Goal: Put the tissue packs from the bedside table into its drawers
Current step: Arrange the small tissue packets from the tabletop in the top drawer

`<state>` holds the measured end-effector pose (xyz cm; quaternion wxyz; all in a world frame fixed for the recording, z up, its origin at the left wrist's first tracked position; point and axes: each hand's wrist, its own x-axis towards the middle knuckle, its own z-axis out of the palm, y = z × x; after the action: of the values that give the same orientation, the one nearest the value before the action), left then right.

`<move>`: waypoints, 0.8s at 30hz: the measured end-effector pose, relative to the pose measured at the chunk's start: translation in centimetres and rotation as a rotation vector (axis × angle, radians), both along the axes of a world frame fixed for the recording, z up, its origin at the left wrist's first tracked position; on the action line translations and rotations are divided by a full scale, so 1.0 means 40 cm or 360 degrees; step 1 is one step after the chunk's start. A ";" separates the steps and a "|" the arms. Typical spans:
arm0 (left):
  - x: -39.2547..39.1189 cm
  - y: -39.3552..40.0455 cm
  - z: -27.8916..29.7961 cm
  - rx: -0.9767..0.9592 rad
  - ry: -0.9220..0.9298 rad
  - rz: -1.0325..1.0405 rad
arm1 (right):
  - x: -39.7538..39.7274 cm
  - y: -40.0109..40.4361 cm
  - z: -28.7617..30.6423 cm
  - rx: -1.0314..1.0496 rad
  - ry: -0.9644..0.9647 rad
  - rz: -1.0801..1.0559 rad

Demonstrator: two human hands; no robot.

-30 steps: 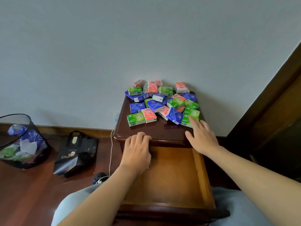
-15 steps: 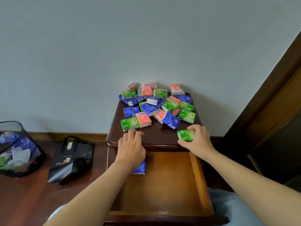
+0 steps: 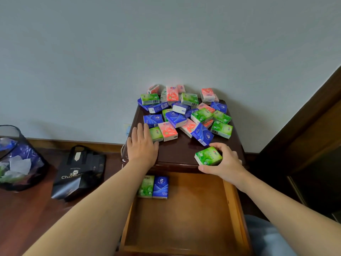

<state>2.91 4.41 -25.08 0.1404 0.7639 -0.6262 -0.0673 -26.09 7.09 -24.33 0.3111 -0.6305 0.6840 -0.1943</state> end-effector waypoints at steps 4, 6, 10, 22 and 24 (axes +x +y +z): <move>0.004 -0.001 -0.020 -0.0158 -0.0003 0.0003 | 0.008 0.003 -0.009 -0.0065 0.0002 0.0022; 0.006 0.025 -0.031 -0.0249 0.0062 0.0071 | 0.012 0.003 -0.011 -0.0095 0.0012 0.0020; 0.011 0.116 -0.047 -0.0394 0.0291 0.0131 | 0.013 0.020 0.010 -0.0097 -0.0058 0.0025; 0.023 0.416 -0.098 -0.0469 0.1240 0.0280 | 0.093 0.226 0.011 -0.0005 -0.0663 0.0362; 0.029 0.459 -0.115 -0.0458 0.1222 0.0346 | 0.137 0.274 -0.007 0.0243 -0.0804 0.0356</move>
<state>4.07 22.78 -29.67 0.4749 0.7176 -0.4474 -0.2438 -20.60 18.06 -24.62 0.5378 -0.6084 0.5236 -0.2577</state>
